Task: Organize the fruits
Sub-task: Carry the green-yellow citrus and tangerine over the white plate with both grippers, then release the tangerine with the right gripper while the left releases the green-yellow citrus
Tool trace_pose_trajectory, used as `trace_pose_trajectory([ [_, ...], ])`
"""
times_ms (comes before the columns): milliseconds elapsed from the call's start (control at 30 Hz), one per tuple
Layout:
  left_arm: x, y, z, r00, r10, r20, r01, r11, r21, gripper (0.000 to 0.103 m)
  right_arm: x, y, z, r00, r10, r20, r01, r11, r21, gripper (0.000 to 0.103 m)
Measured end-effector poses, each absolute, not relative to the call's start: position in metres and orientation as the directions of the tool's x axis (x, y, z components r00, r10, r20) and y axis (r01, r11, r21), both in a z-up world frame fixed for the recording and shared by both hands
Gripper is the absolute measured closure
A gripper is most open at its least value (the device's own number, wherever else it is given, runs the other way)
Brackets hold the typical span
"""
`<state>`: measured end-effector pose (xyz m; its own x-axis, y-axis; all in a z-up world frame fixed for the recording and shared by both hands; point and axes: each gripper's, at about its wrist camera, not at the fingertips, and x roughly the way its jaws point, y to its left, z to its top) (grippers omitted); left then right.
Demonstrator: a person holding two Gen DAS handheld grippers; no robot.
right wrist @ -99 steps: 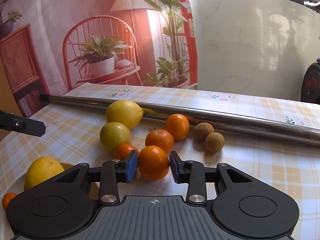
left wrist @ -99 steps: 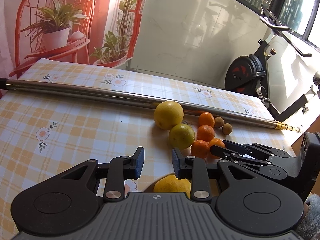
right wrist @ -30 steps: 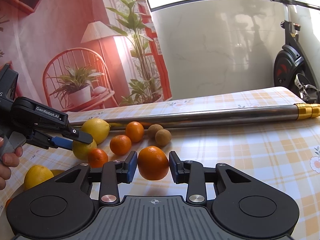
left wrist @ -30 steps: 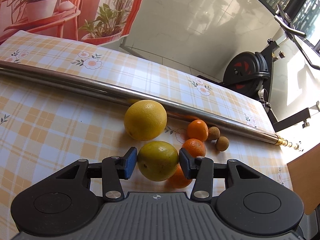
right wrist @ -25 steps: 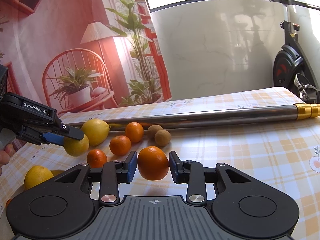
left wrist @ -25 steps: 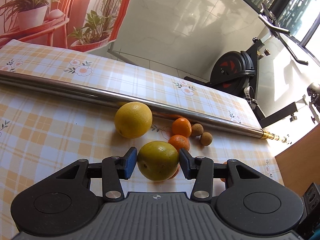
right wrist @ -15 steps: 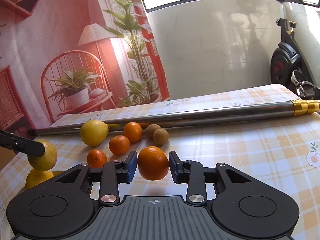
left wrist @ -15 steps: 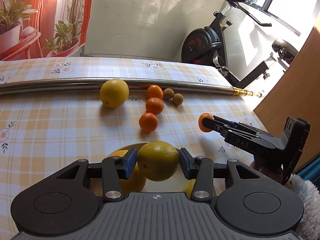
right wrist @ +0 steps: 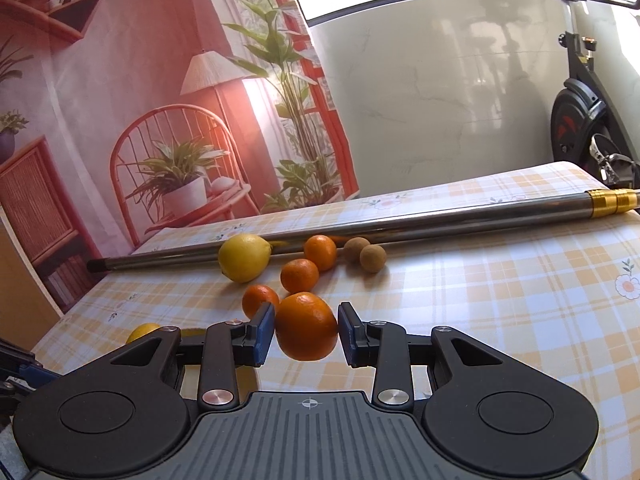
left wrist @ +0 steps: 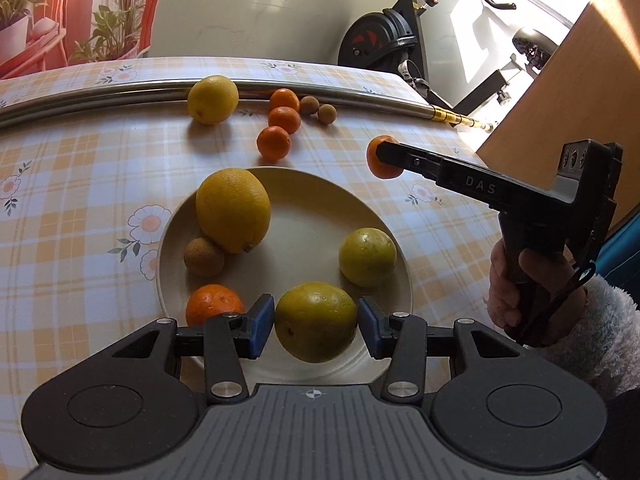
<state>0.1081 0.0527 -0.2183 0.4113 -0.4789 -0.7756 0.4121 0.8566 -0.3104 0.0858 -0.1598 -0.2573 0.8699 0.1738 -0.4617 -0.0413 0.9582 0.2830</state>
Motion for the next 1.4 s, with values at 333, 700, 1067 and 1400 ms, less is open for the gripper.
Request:
trace_pose_trajectory([
  [333,0.098,0.065,-0.224,0.441,-0.392,-0.808,0.394,0.893,-0.218,0.055,0.084,-0.122,-0.248,0.836,0.237,-0.494,-0.119,0.959,0.258,0.071],
  [700,0.095,0.066,-0.223,0.491,-0.338,-0.803,0.362,0.917,-0.165,0.054,0.116,-0.091,-0.253,0.761,0.271,-0.589,-0.176,0.961,0.214,0.071],
  [1067,0.099,0.069,-0.224,0.516,-0.334,-0.789,0.311,0.931,-0.19,0.052,0.137,-0.07,-0.26,0.715,0.272,-0.644,-0.214,0.962,0.168,0.071],
  [1400,0.102,0.069,-0.227,0.541,-0.319,-0.778,0.303,0.937,-0.174,0.05,0.139,-0.072,-0.257,0.719,0.287,-0.633,-0.218,0.958,0.187,0.07],
])
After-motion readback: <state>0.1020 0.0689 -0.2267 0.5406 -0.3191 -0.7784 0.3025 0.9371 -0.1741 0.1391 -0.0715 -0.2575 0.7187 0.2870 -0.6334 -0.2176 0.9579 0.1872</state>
